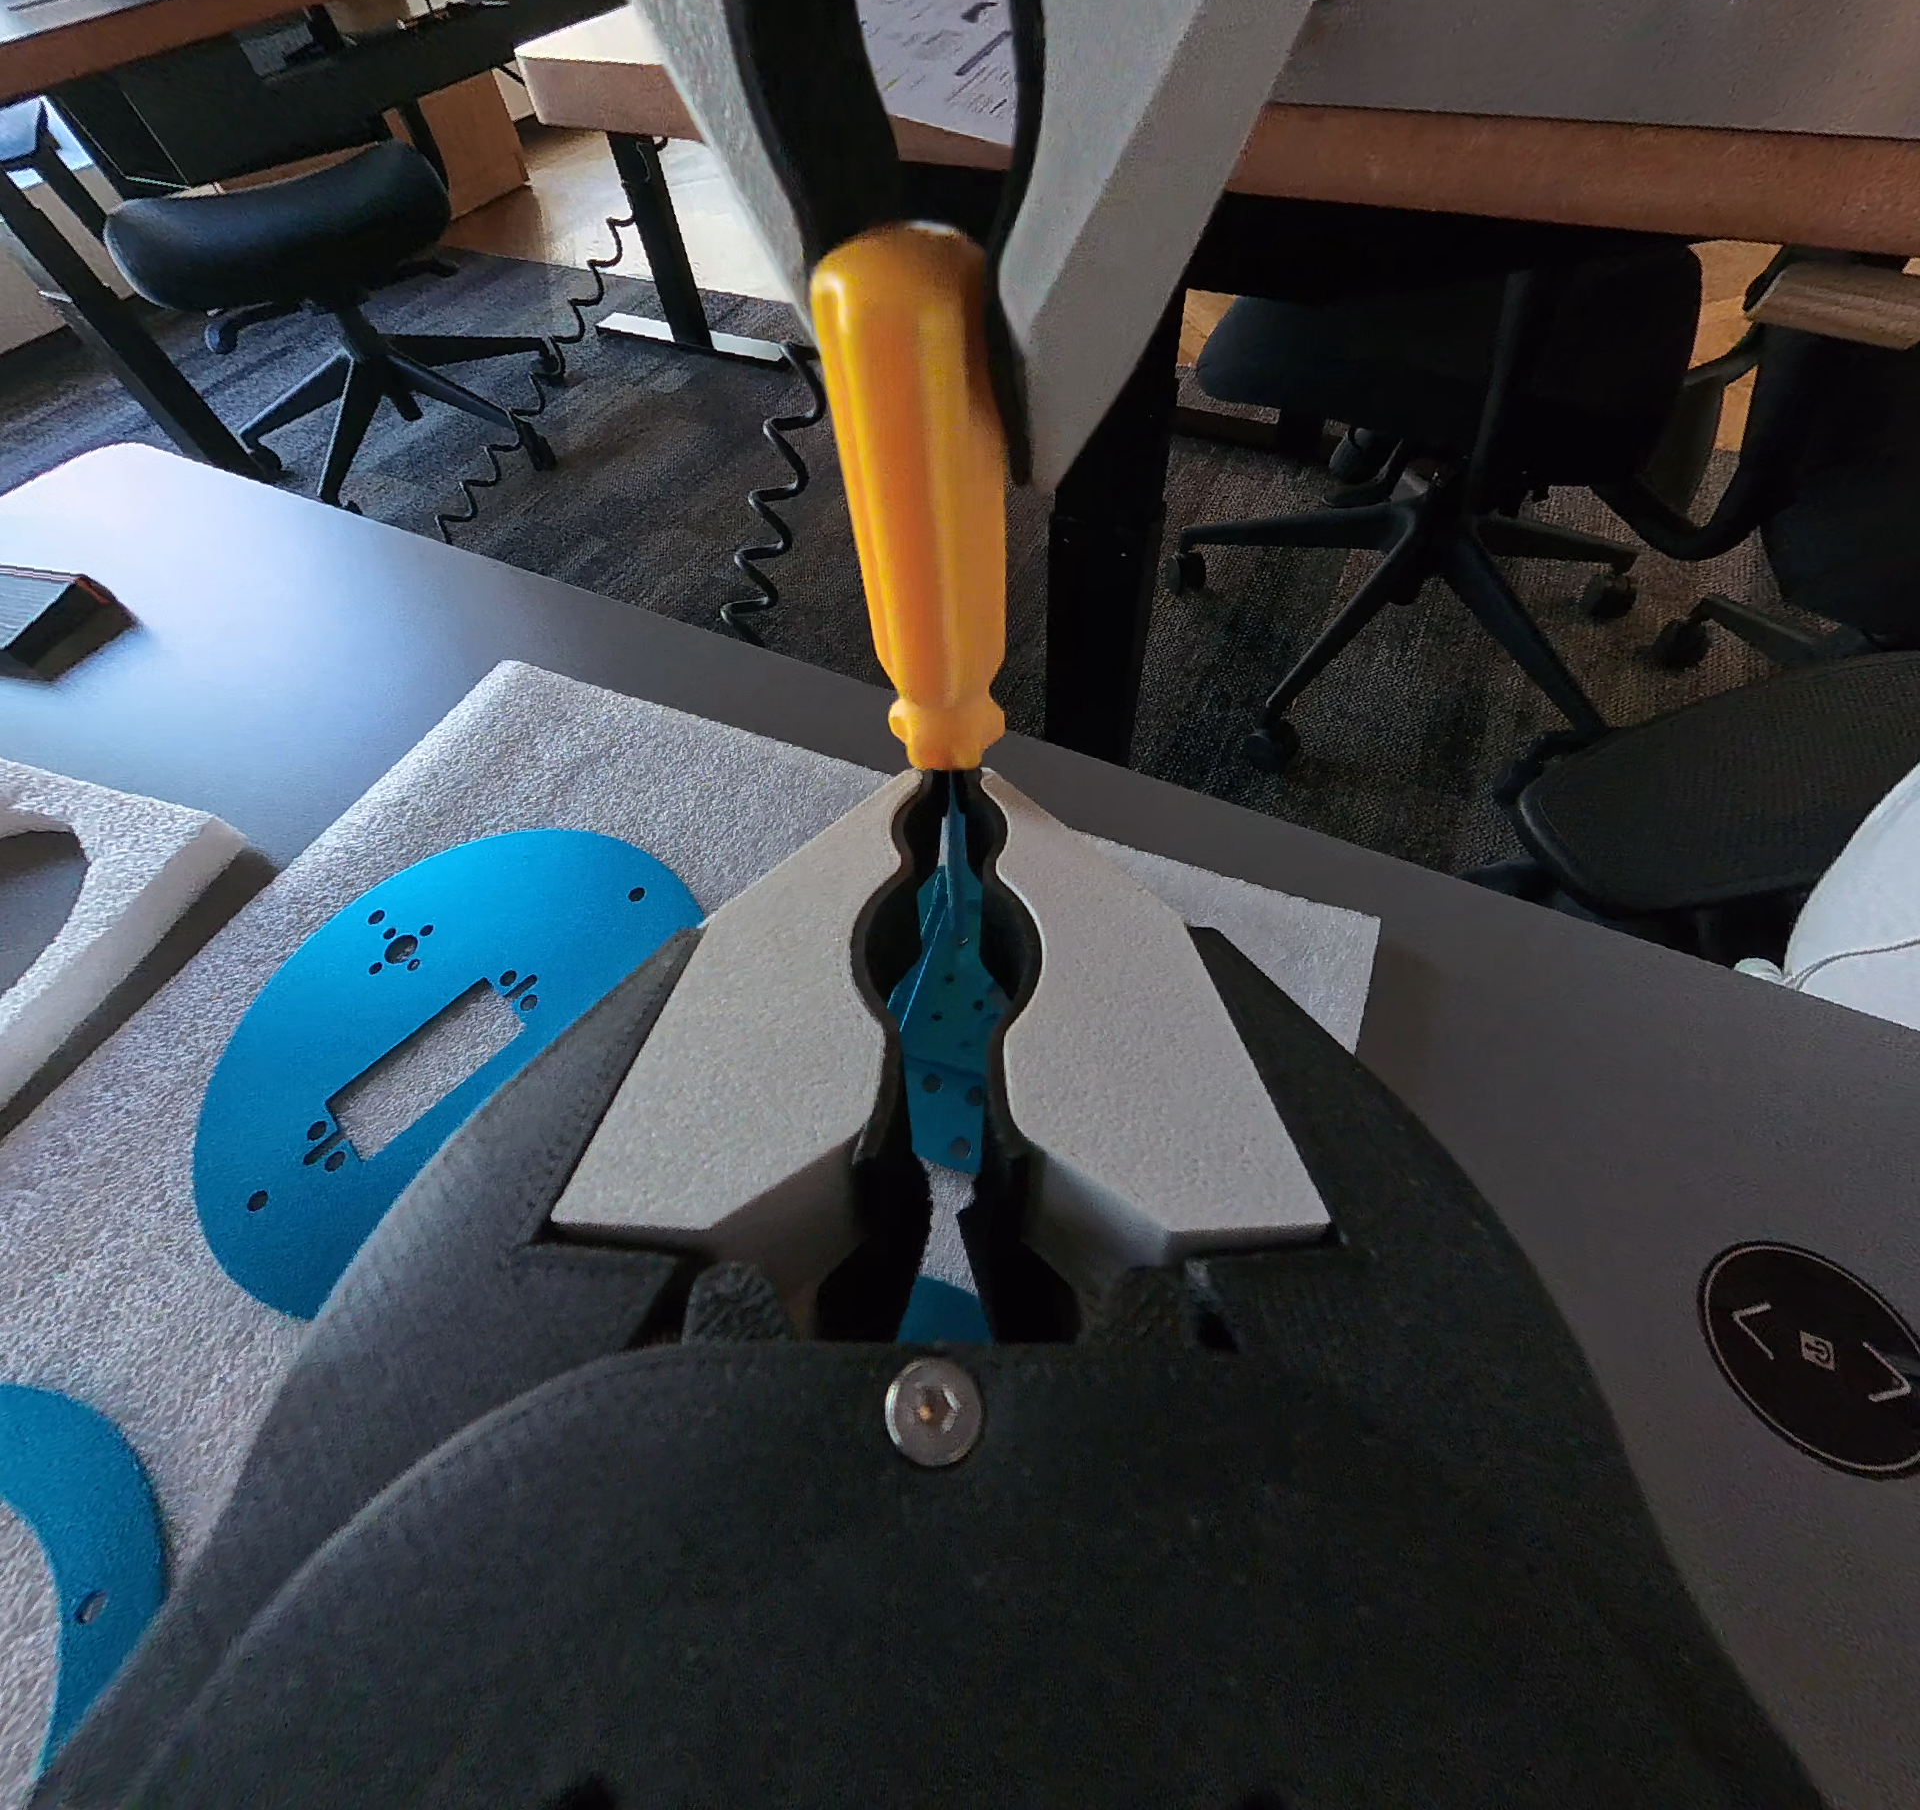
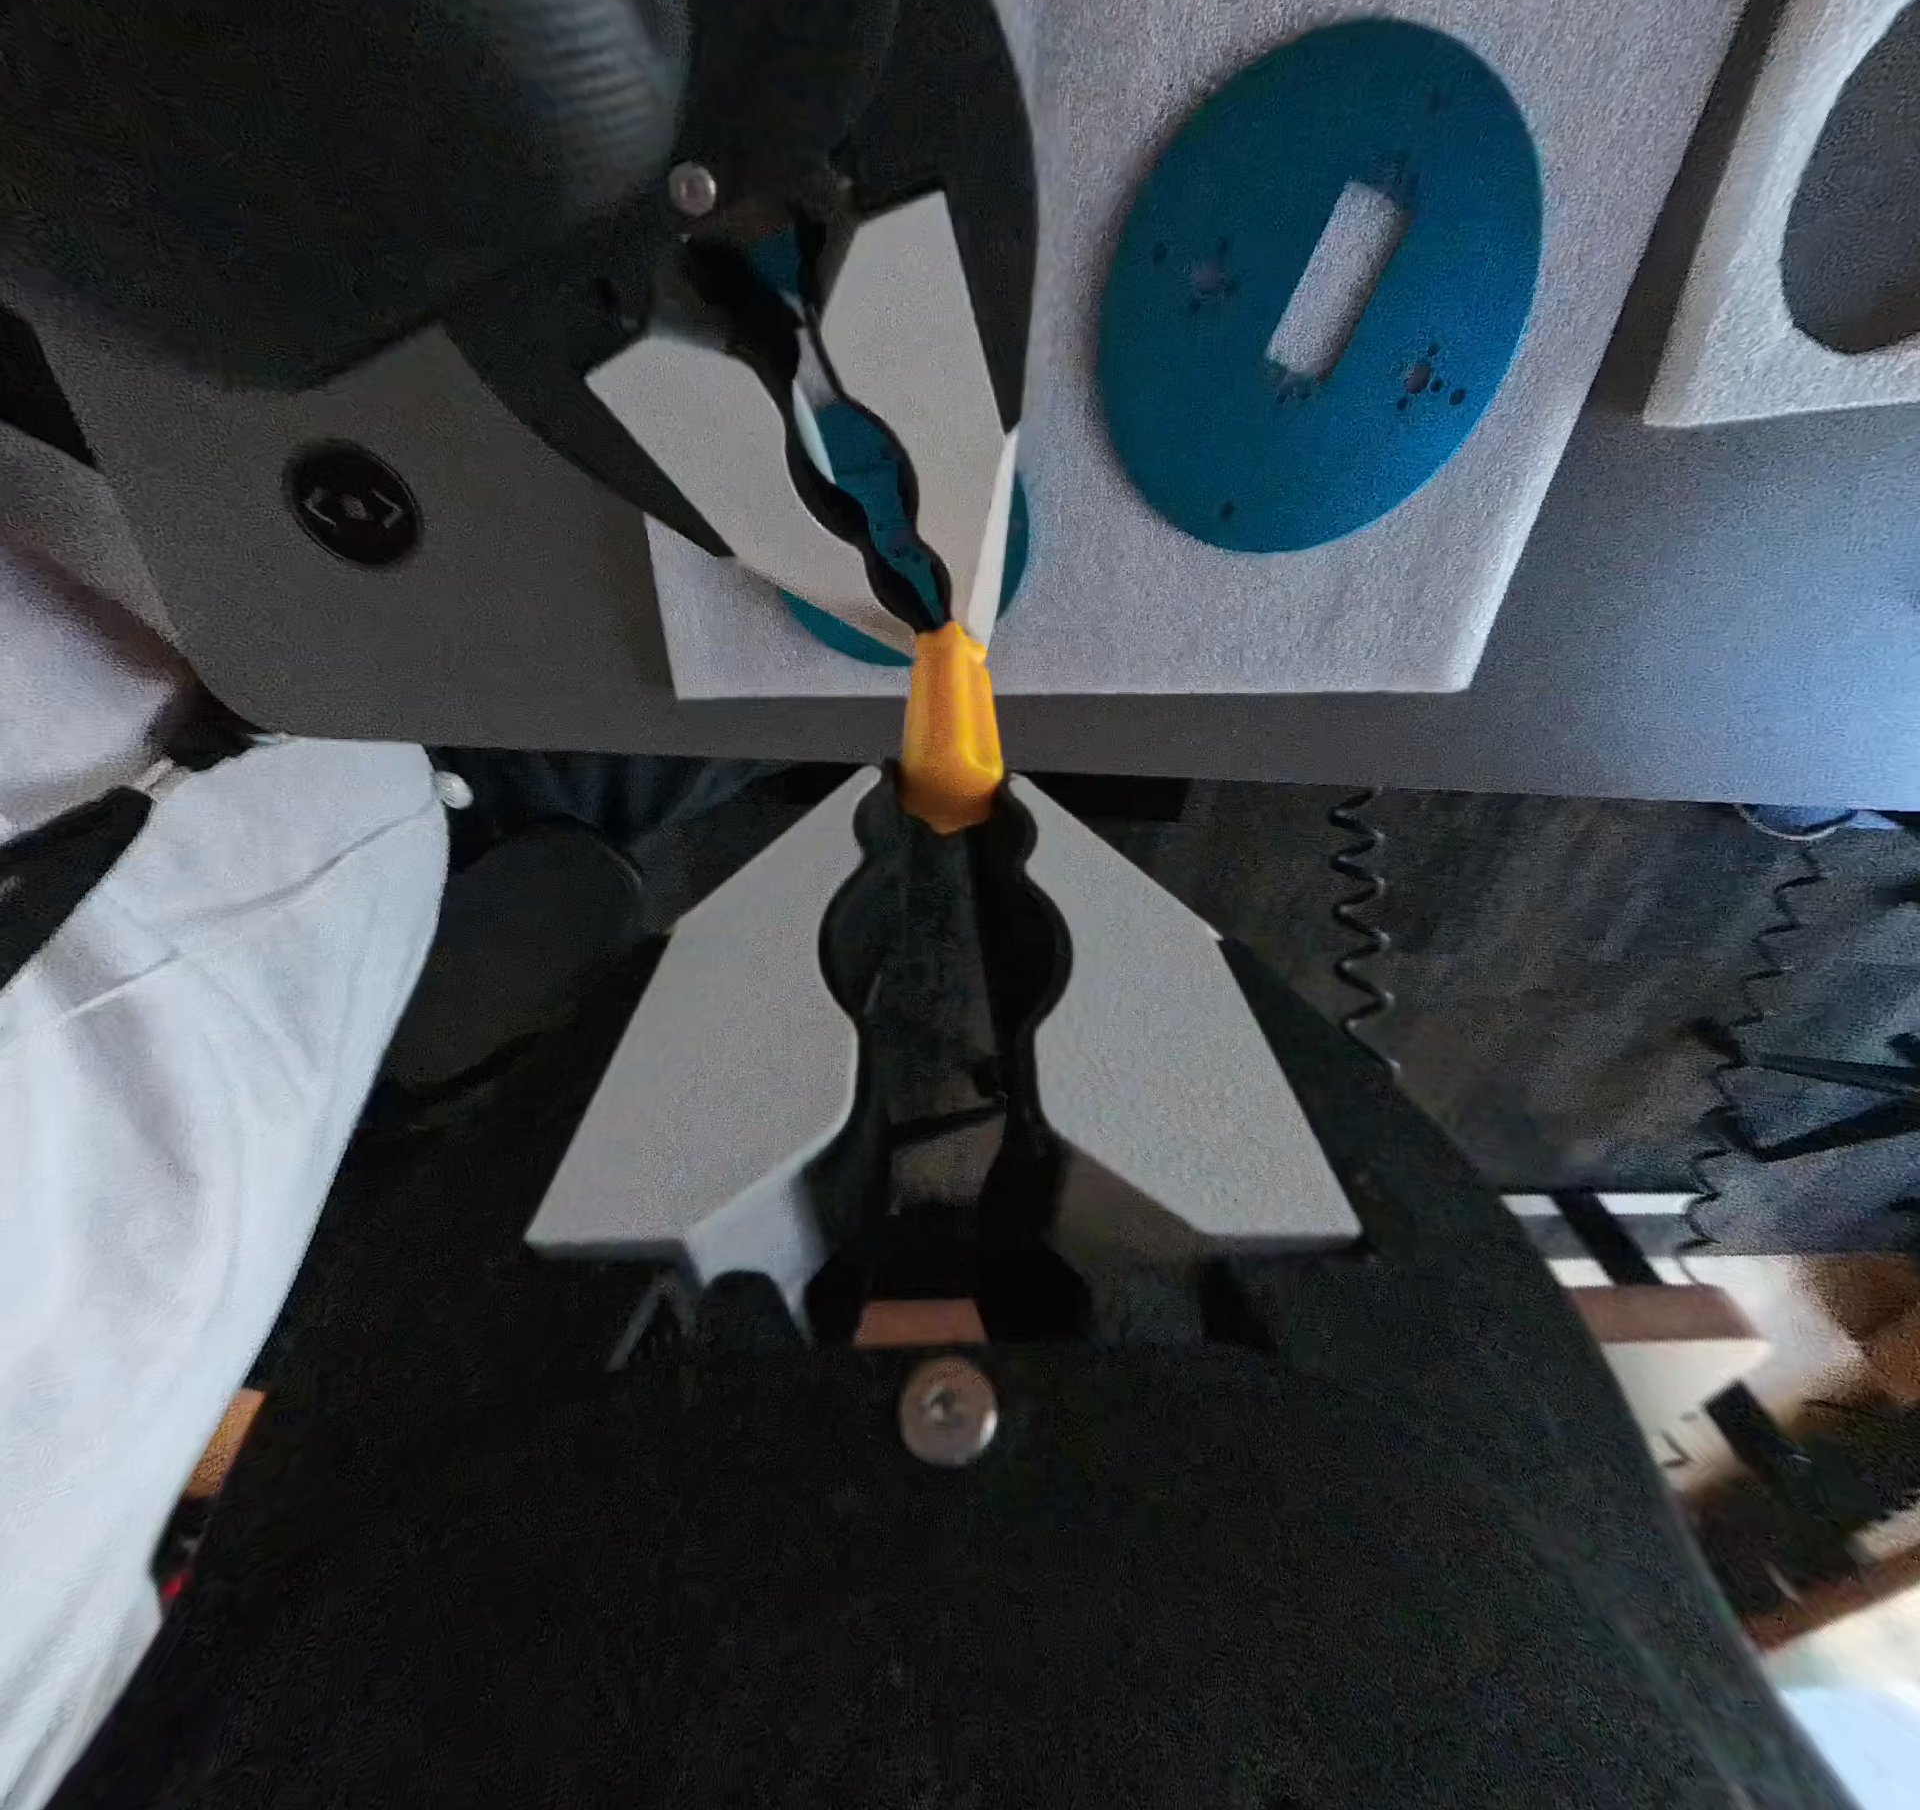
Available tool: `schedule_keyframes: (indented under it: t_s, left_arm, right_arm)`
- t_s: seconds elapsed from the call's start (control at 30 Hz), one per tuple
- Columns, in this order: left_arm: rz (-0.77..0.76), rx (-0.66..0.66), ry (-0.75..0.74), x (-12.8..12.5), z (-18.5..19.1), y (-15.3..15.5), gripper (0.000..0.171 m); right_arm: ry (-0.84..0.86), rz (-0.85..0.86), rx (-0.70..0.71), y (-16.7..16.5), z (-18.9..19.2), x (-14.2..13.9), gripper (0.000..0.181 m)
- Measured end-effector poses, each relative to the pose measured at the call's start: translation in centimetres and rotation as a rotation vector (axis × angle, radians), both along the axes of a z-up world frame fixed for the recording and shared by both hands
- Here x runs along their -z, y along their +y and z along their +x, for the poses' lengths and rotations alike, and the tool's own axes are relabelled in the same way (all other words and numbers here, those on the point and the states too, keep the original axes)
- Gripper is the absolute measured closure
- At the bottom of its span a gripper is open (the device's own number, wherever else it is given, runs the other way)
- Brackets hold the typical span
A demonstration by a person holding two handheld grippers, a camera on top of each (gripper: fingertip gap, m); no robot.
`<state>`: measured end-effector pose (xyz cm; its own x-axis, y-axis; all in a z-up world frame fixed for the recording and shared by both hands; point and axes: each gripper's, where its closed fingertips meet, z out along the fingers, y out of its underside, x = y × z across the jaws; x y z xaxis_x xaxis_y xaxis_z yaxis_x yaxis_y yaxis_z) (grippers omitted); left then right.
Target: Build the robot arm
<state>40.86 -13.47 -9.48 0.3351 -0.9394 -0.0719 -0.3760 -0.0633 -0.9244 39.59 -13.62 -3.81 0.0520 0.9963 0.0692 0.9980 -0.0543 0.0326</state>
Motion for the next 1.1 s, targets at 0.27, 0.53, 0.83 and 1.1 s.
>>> schedule_keyframes:
  t_s: [0.27, 0.53, 0.83, 1.1]
  left_arm:
    - [0.002, 0.000, 0.002, 0.0, 0.0, 0.0, 0.169]
    - [0.008, -0.009, 0.008, 0.0, 0.1, 0.1, 0.169]
    - [0.008, -0.007, 0.009, 0.0, 0.0, 0.1, 0.169]
    - [0.004, -0.006, 0.004, 0.0, 0.0, 0.1, 0.169]
  right_arm:
    - [0.037, 0.133, -0.398, 0.3, -0.9, 0.0, 0.155]
    - [0.048, -0.027, 0.043, 0.5, -0.2, 0.1, 0.163]
    - [-0.021, 0.218, -0.483, 1.1, -0.2, 0.5, 0.163]
    - [0.006, -0.026, 0.022, -0.1, 0.3, 0.7, 0.166]
